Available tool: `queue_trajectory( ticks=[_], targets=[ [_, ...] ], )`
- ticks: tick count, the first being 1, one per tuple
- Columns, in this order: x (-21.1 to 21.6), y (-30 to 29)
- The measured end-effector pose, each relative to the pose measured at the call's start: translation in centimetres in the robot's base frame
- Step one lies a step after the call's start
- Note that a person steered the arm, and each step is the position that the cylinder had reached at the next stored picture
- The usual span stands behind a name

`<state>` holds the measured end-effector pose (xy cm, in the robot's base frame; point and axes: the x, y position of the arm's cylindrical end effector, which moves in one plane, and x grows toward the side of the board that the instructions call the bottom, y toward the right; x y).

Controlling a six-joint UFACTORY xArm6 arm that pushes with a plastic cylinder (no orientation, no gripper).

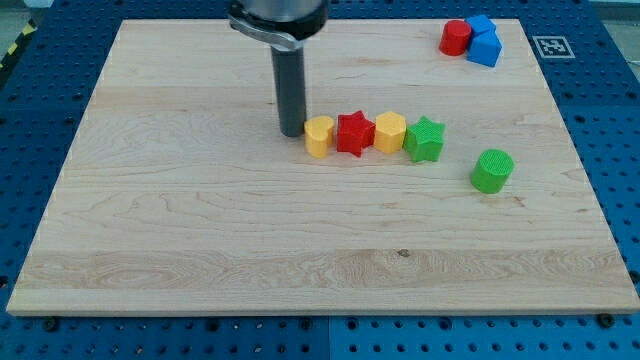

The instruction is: Slide the red star a bit up

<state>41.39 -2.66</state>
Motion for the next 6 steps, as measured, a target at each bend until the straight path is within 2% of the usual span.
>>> queue_trajectory(
  ticks=[2,3,4,6],
  targets=[
    [7.7,5.3],
    [9.6,7.0],
    [10.0,6.9],
    [7.0,5.9]
  ],
)
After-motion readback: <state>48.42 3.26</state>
